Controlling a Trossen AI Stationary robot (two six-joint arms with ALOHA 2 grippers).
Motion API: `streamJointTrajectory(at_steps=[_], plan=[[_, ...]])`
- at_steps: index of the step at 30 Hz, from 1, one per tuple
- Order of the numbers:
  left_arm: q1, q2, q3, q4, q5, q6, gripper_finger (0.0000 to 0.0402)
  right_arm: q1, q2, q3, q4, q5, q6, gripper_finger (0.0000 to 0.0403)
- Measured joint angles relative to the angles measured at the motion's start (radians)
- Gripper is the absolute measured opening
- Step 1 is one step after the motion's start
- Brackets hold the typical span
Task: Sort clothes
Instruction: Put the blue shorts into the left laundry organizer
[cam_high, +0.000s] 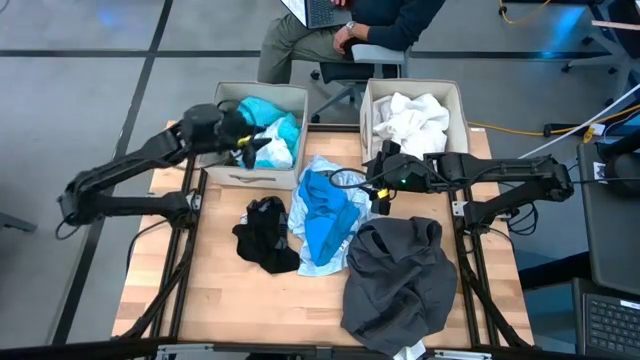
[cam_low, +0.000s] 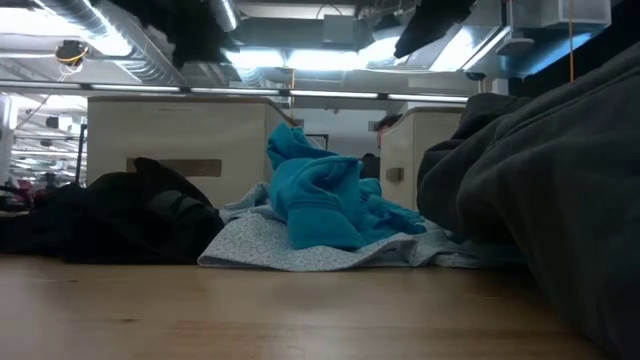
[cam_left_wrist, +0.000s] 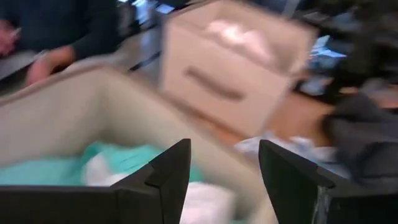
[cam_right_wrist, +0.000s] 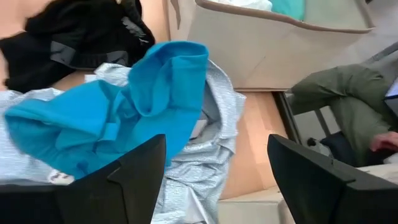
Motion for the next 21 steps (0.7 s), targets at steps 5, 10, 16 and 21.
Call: streamJointTrajectory(at_steps=[5, 10, 16, 21], plan=[[-0.176, -0.079, -0.041, 0.039, 0.001, -0.002, 0.0180, 0.000, 0.015, 0.002, 0.023, -0.078, 0.029, 0.0280], [-0.325, -0.091, -0.124, 0.081, -0.050, -0.030, 0.0180, 0.004, 0.086, 0.002, 0.065, -0.177, 0.050, 0.0280], [-0.485, -0.088, -0.235, 0.194, -0.146, -0.049, 0.0180, 0.055, 0.212, 0.002, 0.151, -0.135, 0.046, 0.0280], [-0.590, -0.088, -0.304, 0.258, -0.213, -0.087, 0.0180, 0.082, 0.316, 0.002, 0.210, -0.113, 0.040, 0.0280]])
